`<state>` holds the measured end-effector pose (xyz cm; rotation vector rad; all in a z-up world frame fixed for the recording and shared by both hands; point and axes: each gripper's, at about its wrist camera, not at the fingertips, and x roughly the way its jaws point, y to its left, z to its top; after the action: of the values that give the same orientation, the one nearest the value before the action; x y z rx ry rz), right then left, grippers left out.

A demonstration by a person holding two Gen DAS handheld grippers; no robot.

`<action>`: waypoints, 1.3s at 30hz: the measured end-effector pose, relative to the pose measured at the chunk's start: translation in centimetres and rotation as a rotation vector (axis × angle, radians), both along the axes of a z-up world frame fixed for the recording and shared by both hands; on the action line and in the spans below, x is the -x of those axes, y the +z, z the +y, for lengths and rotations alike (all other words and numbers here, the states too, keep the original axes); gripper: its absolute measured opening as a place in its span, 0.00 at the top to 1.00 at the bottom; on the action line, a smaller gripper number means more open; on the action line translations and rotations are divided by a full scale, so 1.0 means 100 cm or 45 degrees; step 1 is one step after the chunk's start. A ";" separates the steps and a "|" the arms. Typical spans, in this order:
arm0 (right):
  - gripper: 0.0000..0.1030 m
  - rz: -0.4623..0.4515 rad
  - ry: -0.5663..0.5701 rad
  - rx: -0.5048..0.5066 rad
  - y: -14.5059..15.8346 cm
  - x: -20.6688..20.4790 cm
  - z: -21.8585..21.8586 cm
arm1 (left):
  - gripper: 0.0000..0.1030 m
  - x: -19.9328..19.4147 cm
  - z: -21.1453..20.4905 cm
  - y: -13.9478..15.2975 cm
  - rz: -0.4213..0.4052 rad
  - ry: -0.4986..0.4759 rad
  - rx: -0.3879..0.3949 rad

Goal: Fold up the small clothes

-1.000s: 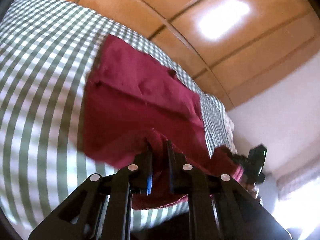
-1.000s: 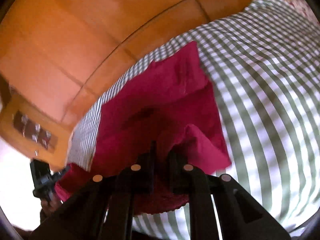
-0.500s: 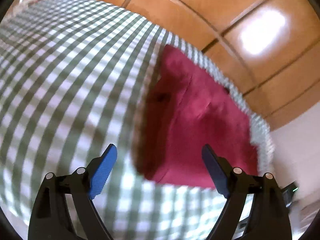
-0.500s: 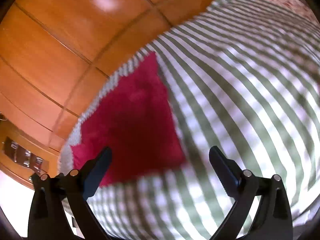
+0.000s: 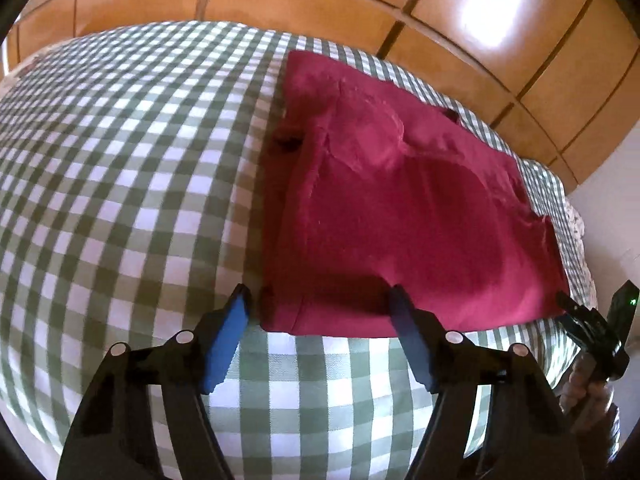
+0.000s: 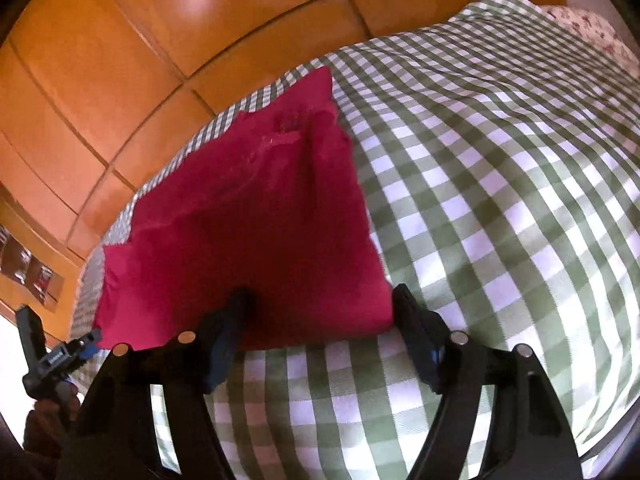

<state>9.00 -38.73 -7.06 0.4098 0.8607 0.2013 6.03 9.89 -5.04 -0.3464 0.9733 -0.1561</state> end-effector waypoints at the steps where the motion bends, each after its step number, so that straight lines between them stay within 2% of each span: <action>1: 0.30 -0.001 0.005 0.003 0.000 -0.001 0.001 | 0.37 0.000 -0.001 -0.001 -0.004 -0.005 0.008; 2: 0.31 -0.001 0.007 0.003 -0.001 -0.003 0.002 | 0.44 -0.001 -0.001 -0.002 0.004 -0.018 0.025; 3: 0.35 0.002 0.007 0.002 -0.001 -0.005 0.002 | 0.45 0.000 -0.001 -0.003 0.010 -0.020 0.027; 5: 0.49 0.020 0.000 0.003 -0.003 -0.008 0.002 | 0.60 0.000 -0.001 -0.003 0.016 -0.031 0.031; 6: 0.61 0.031 -0.004 -0.001 -0.004 -0.009 0.000 | 0.64 0.001 0.000 -0.003 0.019 -0.039 0.032; 7: 0.63 0.037 -0.004 -0.018 -0.004 -0.009 -0.001 | 0.70 0.001 0.001 -0.003 0.021 -0.046 0.040; 9: 0.72 0.046 0.008 -0.034 -0.003 -0.006 -0.001 | 0.75 0.004 0.001 -0.002 0.014 -0.058 0.052; 12: 0.76 0.058 0.034 -0.019 0.002 0.002 0.003 | 0.78 0.013 0.002 0.001 -0.006 -0.087 0.075; 16: 0.76 0.072 0.062 -0.034 0.010 0.018 -0.002 | 0.79 0.028 0.005 0.001 -0.006 -0.113 0.116; 23: 0.76 0.166 0.222 0.036 0.012 0.080 -0.006 | 0.79 0.087 0.008 0.001 0.047 -0.228 0.140; 24: 0.74 0.183 0.240 0.042 0.010 0.089 -0.006 | 0.77 0.095 0.009 0.001 0.054 -0.243 0.134; 25: 0.63 0.197 0.244 0.059 0.009 0.094 -0.006 | 0.74 0.102 0.011 0.000 0.069 -0.252 0.123; 26: 0.58 0.205 0.234 0.084 0.008 0.099 -0.007 | 0.68 0.105 0.014 0.000 0.076 -0.244 0.114; 27: 0.48 0.198 0.219 0.091 0.009 0.103 -0.008 | 0.62 0.108 0.018 0.001 0.072 -0.230 0.103; 28: 0.45 0.186 0.215 0.079 0.011 0.104 -0.009 | 0.46 0.108 0.022 0.004 0.056 -0.208 0.083; 29: 0.44 0.169 0.204 0.078 0.014 0.104 -0.011 | 0.36 0.106 0.025 0.008 0.036 -0.186 0.064; 30: 0.37 0.135 0.185 0.090 0.020 0.103 -0.012 | 0.35 0.103 0.028 0.012 0.008 -0.162 0.045; 31: 0.23 0.105 0.165 0.095 0.025 0.101 -0.013 | 0.35 0.098 0.029 0.018 -0.022 -0.148 0.037; 33: 0.13 0.021 0.111 0.085 0.037 0.097 -0.018 | 0.35 0.086 0.030 0.029 -0.071 -0.143 0.041; 37: 0.14 -0.038 0.062 0.157 0.047 0.078 -0.020 | 0.35 0.060 0.023 0.041 -0.116 -0.143 0.011; 38: 0.15 -0.045 0.059 0.177 0.047 0.072 -0.018 | 0.35 0.053 0.019 0.043 -0.127 -0.146 -0.001; 39: 0.22 -0.051 0.054 0.206 0.048 0.062 -0.016 | 0.35 0.043 0.014 0.043 -0.134 -0.149 -0.018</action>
<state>2.81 -40.34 -2.30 0.2353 0.8398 0.1771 1.72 11.25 -0.72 -0.2661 0.8905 -0.2712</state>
